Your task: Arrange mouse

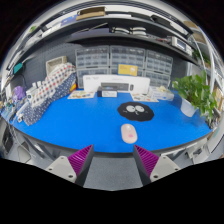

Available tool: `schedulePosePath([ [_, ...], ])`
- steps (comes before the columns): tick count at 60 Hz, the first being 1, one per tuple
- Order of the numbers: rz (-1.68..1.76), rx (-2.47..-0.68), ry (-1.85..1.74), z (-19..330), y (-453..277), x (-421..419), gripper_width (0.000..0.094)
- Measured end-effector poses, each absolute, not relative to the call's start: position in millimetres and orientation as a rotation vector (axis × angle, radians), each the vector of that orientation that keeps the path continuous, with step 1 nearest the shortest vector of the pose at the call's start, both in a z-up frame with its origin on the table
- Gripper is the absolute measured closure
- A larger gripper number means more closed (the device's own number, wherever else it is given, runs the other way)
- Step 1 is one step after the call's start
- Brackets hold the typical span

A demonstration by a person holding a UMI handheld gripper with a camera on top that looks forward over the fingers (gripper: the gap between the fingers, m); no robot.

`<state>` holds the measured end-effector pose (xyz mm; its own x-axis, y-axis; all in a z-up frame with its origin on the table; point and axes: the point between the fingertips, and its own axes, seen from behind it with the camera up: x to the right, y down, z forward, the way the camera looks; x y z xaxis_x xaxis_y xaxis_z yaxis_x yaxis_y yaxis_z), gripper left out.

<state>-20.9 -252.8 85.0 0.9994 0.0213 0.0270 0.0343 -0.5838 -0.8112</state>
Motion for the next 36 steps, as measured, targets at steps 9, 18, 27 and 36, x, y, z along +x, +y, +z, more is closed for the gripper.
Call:
schedulePosePath([
  [9,-0.035,-2.271,-0.031,32.6,-230.6,29.2,0.0141],
  [18,0.014,-2.297,-0.049,6.4,-189.5,45.1,0.0147],
  [27,0.074,-2.306,-0.063,-8.5,-146.8,43.5,0.0160],
  [36,0.063,-2.306,-0.105,-17.2,-123.3,43.1,0.0335],
])
